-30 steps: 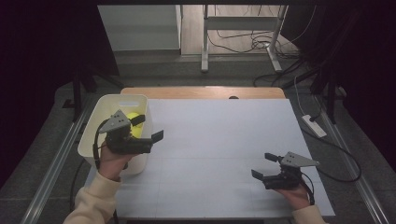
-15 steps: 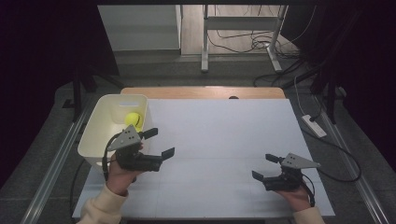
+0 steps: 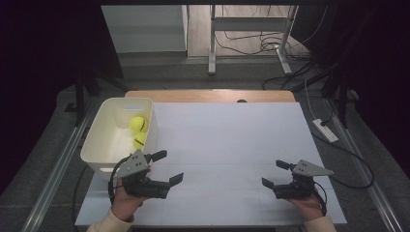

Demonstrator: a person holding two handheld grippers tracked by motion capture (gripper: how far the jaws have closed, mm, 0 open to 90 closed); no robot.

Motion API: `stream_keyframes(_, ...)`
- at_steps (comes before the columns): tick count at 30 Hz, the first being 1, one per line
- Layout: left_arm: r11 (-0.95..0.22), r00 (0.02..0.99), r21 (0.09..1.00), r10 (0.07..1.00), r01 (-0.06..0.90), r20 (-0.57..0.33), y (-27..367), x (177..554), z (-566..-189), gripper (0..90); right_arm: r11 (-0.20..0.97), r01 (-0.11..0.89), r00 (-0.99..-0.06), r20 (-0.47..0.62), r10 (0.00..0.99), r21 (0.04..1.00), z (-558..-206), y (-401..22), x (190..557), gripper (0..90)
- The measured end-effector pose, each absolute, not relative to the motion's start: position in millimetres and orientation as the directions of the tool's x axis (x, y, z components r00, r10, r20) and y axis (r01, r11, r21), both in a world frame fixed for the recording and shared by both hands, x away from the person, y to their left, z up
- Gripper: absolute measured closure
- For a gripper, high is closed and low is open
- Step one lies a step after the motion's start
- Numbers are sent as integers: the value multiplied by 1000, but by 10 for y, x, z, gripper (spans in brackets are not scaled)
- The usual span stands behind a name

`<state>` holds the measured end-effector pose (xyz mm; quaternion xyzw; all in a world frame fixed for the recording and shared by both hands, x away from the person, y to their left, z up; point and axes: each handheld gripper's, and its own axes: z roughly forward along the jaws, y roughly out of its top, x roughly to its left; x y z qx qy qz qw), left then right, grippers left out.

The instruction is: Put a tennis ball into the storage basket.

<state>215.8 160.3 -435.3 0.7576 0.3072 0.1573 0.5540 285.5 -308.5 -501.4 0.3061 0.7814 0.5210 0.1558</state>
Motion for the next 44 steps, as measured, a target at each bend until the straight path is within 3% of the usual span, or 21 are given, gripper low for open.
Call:
stream_keyframes(23,-216,721,901,679,376,-138,1890,2144,-5060,110,283,316,-768,70,636,905,-5027,-3072,2856,81)
stream_keyframes(44,-204,706,897,691,392,-152,1951,2198,-5114,110,294,314,-783,70,619,903,-5030,-3075,2848,81)
